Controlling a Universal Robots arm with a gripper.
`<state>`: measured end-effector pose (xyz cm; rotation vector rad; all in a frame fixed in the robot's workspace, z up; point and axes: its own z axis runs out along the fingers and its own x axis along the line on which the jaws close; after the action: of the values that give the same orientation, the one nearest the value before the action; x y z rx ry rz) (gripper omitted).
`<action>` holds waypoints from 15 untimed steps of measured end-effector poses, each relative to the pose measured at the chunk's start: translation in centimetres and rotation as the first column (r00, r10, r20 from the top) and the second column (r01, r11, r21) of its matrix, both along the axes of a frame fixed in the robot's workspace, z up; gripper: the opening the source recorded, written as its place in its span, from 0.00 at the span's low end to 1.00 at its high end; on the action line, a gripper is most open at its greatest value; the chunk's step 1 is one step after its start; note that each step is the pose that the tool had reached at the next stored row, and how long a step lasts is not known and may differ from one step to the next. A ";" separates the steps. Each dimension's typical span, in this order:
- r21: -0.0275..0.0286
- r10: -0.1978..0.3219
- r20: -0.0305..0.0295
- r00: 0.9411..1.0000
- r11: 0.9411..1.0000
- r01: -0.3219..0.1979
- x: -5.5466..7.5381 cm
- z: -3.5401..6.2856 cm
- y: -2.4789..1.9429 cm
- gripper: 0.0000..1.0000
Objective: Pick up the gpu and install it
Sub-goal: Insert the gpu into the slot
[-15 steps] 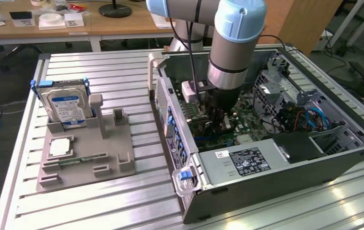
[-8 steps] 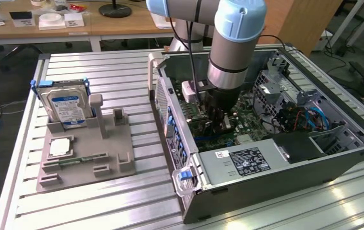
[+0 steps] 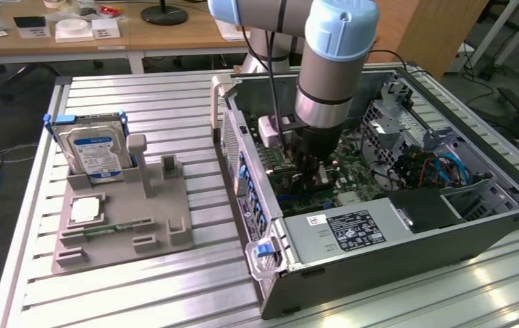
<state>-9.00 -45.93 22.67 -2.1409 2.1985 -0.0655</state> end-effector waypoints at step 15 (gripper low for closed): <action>0.000 0.000 0.007 1.000 1.000 0.000 -0.2 -0.60 0.11 0.28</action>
<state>-9.23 -45.81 22.07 -2.1377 2.1949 -0.0729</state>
